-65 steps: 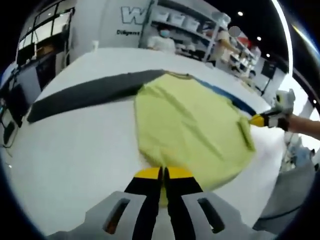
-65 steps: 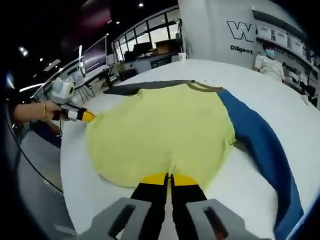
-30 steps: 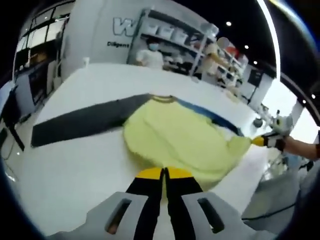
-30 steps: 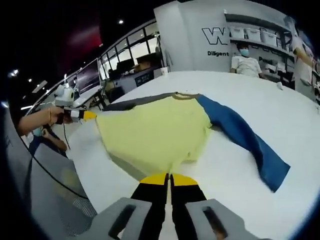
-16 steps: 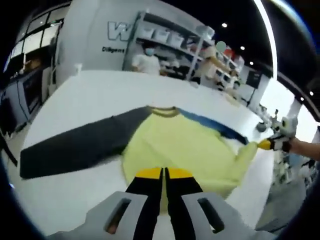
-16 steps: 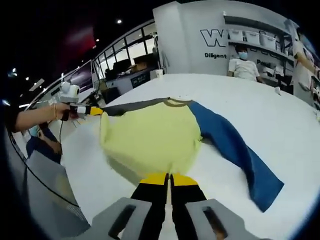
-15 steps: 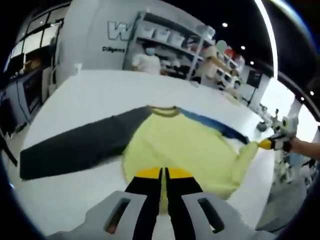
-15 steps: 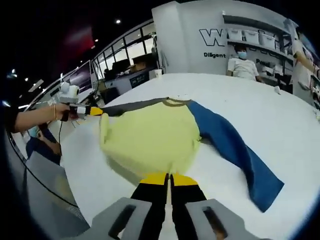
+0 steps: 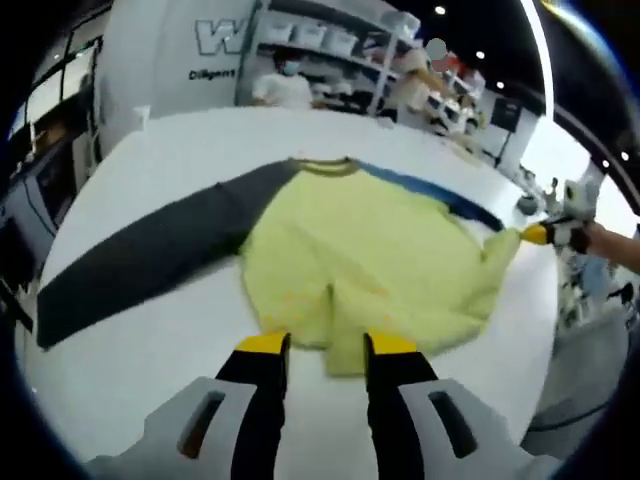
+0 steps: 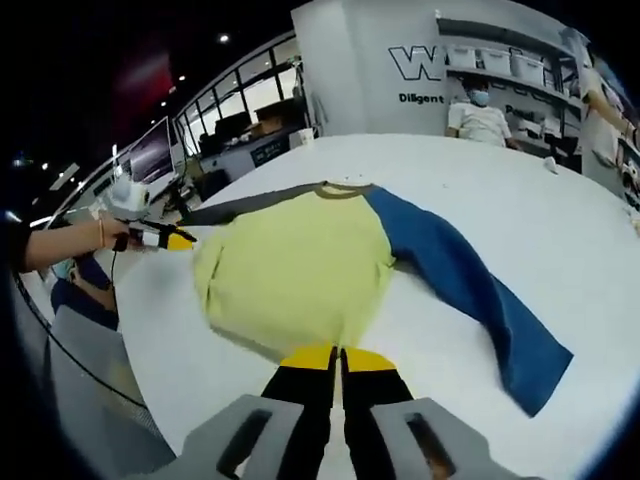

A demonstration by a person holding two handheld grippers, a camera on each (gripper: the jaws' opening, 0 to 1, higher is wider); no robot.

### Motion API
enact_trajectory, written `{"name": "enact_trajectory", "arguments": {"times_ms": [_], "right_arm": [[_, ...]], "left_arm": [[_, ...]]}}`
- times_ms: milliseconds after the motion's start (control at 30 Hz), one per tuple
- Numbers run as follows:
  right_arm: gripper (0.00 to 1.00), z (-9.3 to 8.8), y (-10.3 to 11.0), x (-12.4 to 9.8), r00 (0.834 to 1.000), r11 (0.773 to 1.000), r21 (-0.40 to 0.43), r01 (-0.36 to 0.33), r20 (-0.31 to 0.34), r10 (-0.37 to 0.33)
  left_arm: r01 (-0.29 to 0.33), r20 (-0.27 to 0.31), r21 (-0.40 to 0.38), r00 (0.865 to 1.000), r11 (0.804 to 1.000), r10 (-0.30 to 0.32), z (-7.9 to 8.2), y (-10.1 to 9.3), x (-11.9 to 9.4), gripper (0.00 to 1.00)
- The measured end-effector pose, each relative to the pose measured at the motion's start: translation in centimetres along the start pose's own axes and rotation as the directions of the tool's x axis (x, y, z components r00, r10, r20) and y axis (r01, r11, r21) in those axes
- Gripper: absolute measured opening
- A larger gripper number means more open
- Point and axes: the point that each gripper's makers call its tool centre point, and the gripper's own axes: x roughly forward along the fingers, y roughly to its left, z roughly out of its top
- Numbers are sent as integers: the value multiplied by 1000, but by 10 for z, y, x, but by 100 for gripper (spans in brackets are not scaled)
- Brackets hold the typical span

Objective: Fold the garment on the visible template until the final outline fits inside the template.

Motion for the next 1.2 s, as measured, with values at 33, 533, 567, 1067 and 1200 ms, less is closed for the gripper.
{"name": "enact_trajectory", "arguments": {"times_ms": [33,533,567,1067,1200], "right_arm": [[0,1,1,-1,1000,1000,-3,-3,0,3],[0,19,-12,-11,999,1000,3,4,42,-4],[0,22,-13,-10,999,1000,0,4,44,-4],[0,37,-41,12,998,998,32,62,21,-63],[0,33,-43,15,998,997,46,67,9,-68]], "left_arm": [[1,0,3,1000,1000,-1,0,-1,0,23],[42,34,-19,999,999,-41,28,-5,10,1],[44,38,-18,998,999,-43,32,-5,13,1],[44,36,32,998,999,-45,61,13,71,0],[50,-18,42,999,998,-49,42,15,69,0]]}}
